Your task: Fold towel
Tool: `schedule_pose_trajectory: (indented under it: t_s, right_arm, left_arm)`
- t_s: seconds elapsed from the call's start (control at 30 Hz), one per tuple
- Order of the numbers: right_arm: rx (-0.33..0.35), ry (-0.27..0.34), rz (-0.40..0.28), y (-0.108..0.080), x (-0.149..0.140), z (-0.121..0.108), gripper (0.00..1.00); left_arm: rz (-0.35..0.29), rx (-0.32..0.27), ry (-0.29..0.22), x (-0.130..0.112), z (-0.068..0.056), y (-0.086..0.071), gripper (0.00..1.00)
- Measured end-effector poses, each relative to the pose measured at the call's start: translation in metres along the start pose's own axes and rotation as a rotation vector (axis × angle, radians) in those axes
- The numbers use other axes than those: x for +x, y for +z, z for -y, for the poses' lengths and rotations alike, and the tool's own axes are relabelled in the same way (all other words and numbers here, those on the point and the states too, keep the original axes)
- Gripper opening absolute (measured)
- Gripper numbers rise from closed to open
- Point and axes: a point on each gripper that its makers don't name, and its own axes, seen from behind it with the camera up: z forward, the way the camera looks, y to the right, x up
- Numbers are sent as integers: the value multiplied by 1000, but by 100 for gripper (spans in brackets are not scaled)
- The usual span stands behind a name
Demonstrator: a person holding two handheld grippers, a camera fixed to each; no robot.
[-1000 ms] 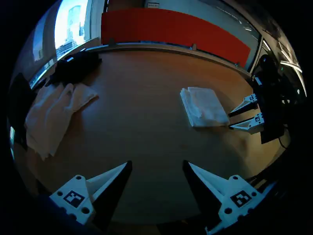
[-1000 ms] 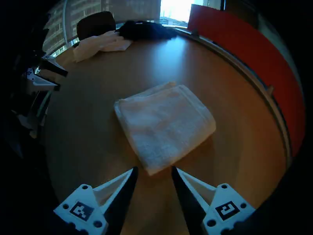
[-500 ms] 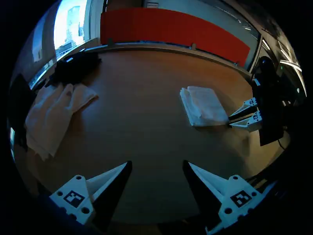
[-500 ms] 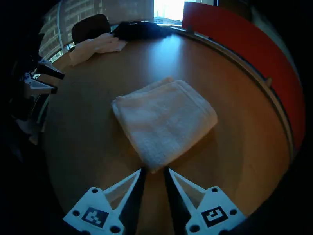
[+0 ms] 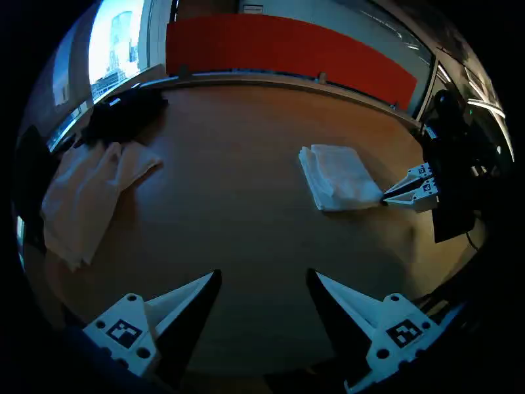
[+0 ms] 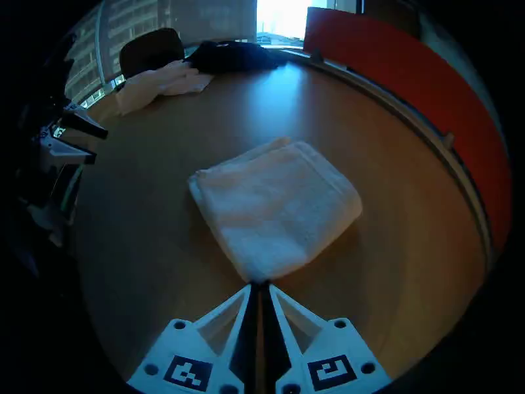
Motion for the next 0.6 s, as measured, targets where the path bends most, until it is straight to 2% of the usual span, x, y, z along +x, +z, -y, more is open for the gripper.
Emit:
schedule_pose_trajectory:
  t_s: [0.27,0.6]
  right_arm:
    - [-42,-14,-39,-20,36,-20,3]
    - [-80,-81,-105,-48,103,-42,3]
  left_arm:
    - [-15,-6,9,6,0,-1,96]
    - [-48,-21,30,18,-7,-3,96]
